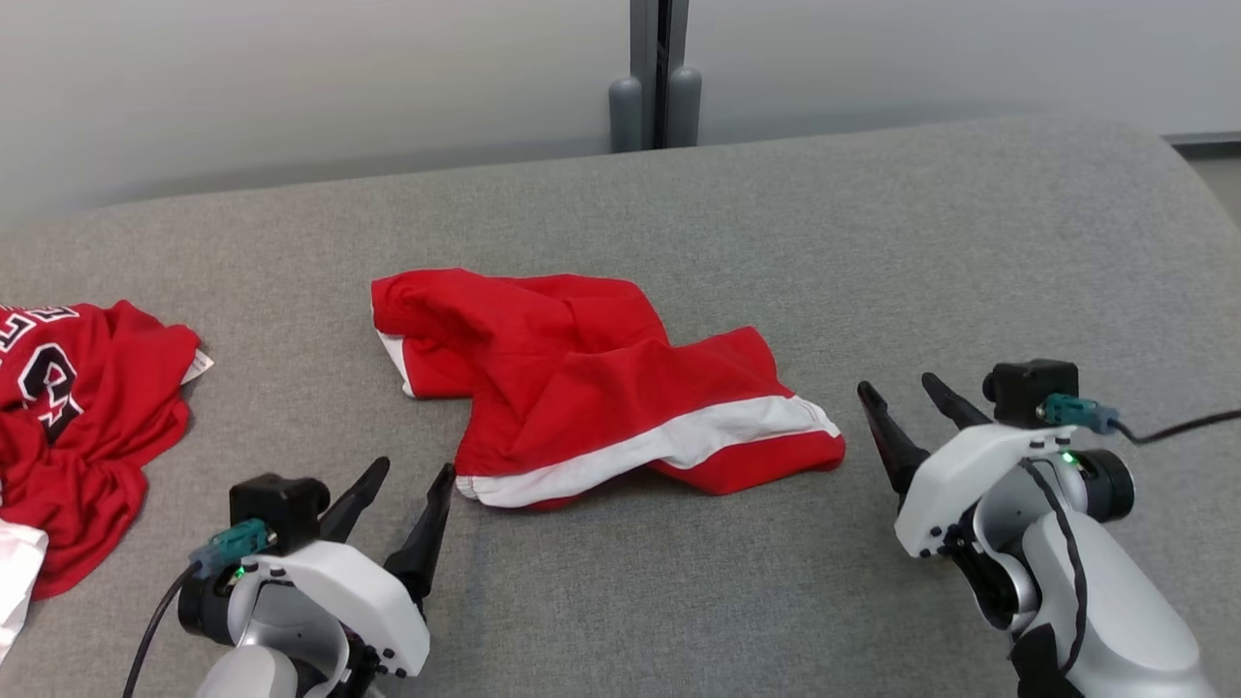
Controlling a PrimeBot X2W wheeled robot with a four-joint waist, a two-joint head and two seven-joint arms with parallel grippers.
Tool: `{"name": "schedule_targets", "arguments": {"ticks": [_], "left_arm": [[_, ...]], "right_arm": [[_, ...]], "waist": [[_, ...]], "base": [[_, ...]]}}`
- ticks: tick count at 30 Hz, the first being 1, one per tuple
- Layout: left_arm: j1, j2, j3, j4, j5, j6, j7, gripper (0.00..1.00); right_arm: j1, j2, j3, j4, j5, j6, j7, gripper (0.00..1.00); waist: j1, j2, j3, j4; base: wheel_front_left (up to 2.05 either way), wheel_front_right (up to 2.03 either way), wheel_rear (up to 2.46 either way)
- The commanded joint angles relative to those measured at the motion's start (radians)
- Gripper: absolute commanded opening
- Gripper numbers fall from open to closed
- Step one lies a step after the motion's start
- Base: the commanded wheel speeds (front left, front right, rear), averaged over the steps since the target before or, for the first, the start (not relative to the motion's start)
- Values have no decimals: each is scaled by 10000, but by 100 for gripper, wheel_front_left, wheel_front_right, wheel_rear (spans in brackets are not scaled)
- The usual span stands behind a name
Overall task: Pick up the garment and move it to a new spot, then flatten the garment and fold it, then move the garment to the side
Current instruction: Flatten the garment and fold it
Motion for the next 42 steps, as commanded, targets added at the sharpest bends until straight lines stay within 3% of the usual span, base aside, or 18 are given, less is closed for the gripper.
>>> {"name": "schedule_targets", "arguments": {"ticks": [1, 14, 27, 28, 30, 31, 42], "left_arm": [[-241, 70, -50, 5, -127, -24, 54, 100], [-1181, 610, -1837, -52, -1230, -110, 1013, 100], [-2192, 1029, -2879, 606, -2027, -106, 965, 100], [-2235, 1025, -2937, 656, -2064, -107, 925, 86], [-2337, 1089, -3036, 726, -2119, -107, 815, 0], [-2359, 1132, -3072, 767, -2167, -107, 757, 0], [-2083, 1435, -3343, 903, -2489, -108, 358, 0]], "right_arm": [[-221, -45, 33, 160, 142, 9, 99, 100], [-1602, -108, 1249, 1923, 946, 9, 723, 100], [-1817, 35, 2152, 2849, 1464, 9, 997, 100], [-1803, 40, 2220, 2869, 1513, 9, 988, 67], [-1756, 66, 2395, 2806, 1659, 17, 909, 13], [-1739, 78, 2452, 2736, 1753, 17, 848, 0], [-1812, -281, 2597, 2362, 2444, 6, -37, 0]], "waist": [[0, -1, 400, 170], [0, -1, 1370, 708], [0, -1, 1773, 694], [0, -1, 1765, 672], [0, -1, 1727, 631], [0, -1, 1698, 612], [0, -1, 902, 536]], "base": [[0, 0, 0], [0, 0, 0], [0, 0, 0], [0, 0, 0], [0, 0, 0], [0, 0, 0], [0, 0, 0]]}}
